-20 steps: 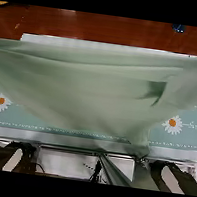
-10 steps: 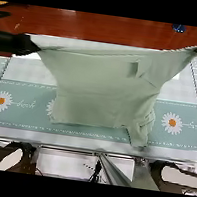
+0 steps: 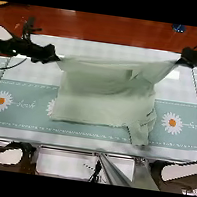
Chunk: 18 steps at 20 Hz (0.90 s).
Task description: Fold the shirts.
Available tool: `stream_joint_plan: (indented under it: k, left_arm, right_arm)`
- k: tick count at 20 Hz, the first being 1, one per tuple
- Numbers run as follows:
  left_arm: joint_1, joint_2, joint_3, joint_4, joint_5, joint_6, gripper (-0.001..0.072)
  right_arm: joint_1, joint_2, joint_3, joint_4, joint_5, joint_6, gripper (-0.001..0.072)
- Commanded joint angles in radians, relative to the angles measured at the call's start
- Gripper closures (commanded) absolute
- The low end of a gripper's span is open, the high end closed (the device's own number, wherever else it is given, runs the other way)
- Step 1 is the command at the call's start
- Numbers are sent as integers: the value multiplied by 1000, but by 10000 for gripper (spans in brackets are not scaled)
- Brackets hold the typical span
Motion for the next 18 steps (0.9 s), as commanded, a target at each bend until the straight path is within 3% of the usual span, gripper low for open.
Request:
stream_joint_plan:
  k: [1, 2, 3, 4, 5, 8, 11, 12, 14, 15, 17, 18]
  left_arm:
    - [-12, -84, 0, -30, -35, 3, 676]
    - [-7, -81, 4, -34, -35, 3, 615]
    - [3, -79, 19, -35, -51, 3, 439]
    - [21, -77, 47, -34, -89, 3, 251]
    - [43, -77, 79, -34, -138, 4, 220]
    - [128, -67, 161, -27, -321, 3, 221]
    - [186, -3, 108, 127, -463, 10, 223]
    - [198, 32, 50, 162, -462, 32, 223]
    - [218, 105, -116, 164, -431, 53, 221]
    - [219, 134, -206, 166, -417, 55, 201]
    - [218, 154, -354, 164, -409, 89, 75]
    - [218, 154, -417, 164, -406, 113, 49]
  right_arm:
    - [-1, -57, 2, 8, 46, -21, 563]
    - [-1, -51, 2, 37, 51, -37, 502]
    - [-2, -34, 2, 54, 68, -63, 423]
    - [-2, -10, 2, 42, 97, -105, 418]
    - [-2, 21, 2, 6, 137, -134, 418]
    - [-32, 115, 1, -121, 254, -118, 418]
    - [-81, 225, -98, -329, 343, -99, 416]
    - [-106, 273, -180, -311, 332, -103, 389]
    - [-155, 355, -356, -196, 272, -128, 237]
    - [-179, 392, -452, -122, 231, -159, 216]
    - [-198, 445, -605, -44, 161, -224, 216]
    - [-198, 463, -665, -26, 126, -243, 216]
